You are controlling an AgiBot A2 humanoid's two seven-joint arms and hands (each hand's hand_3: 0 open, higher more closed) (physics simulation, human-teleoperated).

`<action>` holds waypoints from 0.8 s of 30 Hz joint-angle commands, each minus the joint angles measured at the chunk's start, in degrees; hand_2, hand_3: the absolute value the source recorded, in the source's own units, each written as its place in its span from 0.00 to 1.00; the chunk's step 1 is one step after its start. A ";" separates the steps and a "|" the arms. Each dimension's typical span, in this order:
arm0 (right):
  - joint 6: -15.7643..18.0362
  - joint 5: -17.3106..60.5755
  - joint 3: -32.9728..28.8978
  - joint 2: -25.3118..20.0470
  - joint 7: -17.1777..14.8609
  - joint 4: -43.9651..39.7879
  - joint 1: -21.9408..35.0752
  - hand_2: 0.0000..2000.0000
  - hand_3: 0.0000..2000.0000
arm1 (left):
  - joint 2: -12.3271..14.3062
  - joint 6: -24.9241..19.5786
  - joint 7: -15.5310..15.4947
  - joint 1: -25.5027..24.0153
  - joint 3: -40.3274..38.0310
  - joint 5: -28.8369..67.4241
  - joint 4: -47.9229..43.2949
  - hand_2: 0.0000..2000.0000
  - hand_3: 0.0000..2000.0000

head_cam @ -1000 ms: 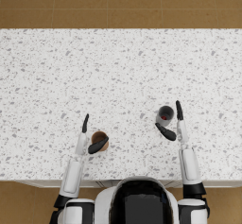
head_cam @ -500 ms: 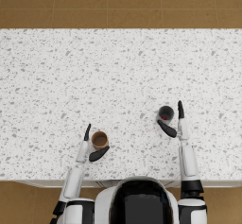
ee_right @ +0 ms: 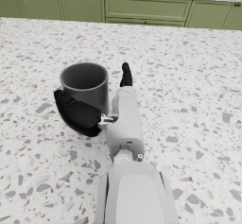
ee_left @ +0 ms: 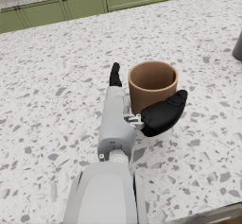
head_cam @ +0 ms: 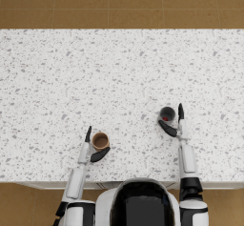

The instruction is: Pick up two cups and pour the berry on the right into the cup on the left

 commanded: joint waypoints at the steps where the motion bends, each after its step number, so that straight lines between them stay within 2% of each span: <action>1: 0.00 0.00 0.95 -0.72 0.00 -3.73 2.47 0.00 0.00 | 0.31 0.03 0.00 0.44 0.45 0.00 0.57 0.00 0.00; 9: 0.88 0.00 0.86 -2.45 0.34 -13.56 7.29 0.00 0.00 | 1.59 0.11 0.02 1.07 0.94 0.00 1.68 0.00 0.00; 12: 0.42 0.01 1.91 -2.49 0.50 -13.76 7.58 0.00 0.00 | 2.11 0.11 0.02 1.40 1.31 0.00 2.01 0.00 0.00; 13: 0.35 0.01 1.90 -2.21 0.50 -12.06 6.48 0.68 0.16 | 2.19 0.11 0.02 1.31 0.93 -0.01 1.82 0.68 0.16; 14: 0.06 0.04 1.46 -2.18 0.52 -12.14 6.47 1.00 0.33 | 2.30 -0.37 0.01 1.29 0.83 -0.01 1.82 1.00 0.33; 16: -0.08 0.12 1.46 -1.93 0.41 -12.43 6.32 1.00 0.64 | 2.51 -2.06 0.07 1.30 0.94 0.00 1.30 1.00 0.64; 19: -0.78 0.13 1.82 -1.41 0.61 -8.90 5.23 1.00 0.64 | 3.44 -1.70 -0.13 2.49 2.02 0.00 -0.15 1.00 0.64; 24: 2.23 0.05 2.50 -0.89 0.37 8.39 1.59 1.00 0.64 | 7.65 -1.39 -0.22 8.41 6.06 0.00 -1.54 1.00 0.64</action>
